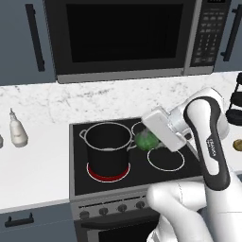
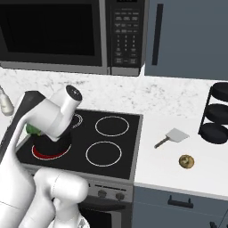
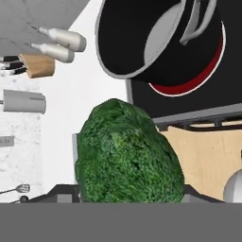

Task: Put the onion and broccoli in the pot. Retrieve the spatula and lightly stir the vegetables in the pot.

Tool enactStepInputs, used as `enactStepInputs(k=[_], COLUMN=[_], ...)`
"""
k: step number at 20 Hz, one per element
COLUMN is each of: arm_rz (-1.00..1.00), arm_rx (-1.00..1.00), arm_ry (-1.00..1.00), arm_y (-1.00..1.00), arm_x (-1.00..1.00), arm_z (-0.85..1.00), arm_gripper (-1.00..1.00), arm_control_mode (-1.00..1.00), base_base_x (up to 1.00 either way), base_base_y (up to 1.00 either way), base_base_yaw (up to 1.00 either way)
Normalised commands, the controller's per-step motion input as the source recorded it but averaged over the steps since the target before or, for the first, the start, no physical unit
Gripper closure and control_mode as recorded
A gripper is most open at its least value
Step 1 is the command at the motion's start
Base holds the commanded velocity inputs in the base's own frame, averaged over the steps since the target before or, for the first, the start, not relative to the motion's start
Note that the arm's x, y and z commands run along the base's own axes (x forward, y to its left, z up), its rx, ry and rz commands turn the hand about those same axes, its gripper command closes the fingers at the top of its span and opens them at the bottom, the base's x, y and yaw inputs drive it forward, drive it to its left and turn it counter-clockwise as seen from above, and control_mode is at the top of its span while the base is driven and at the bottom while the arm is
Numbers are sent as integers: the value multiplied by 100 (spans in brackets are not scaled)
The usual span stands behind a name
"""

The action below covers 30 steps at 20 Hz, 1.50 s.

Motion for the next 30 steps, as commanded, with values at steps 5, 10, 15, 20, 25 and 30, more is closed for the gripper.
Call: enactStepInputs(k=[5,10,15,20,25,30], arm_rz=[0,-1,0,-2,-2,-2], arm_rx=[-6,-11,-8,-10,-10,-10], arm_ry=[0,-1,2,1,0,0], arm_y=[27,32,13,11,9,15], arm_x=[27,14,34,32,24,17], arm_z=[13,2,-5,-15,-16,-17], arm_gripper=[100,100,100,100,100,100], arm_control_mode=[-100,-100,-100,-100,-100,-100], base_base_x=[0,0,0,0,0,0], base_base_y=[0,0,0,0,0,0], base_base_yaw=[0,0,0,0,0,0])
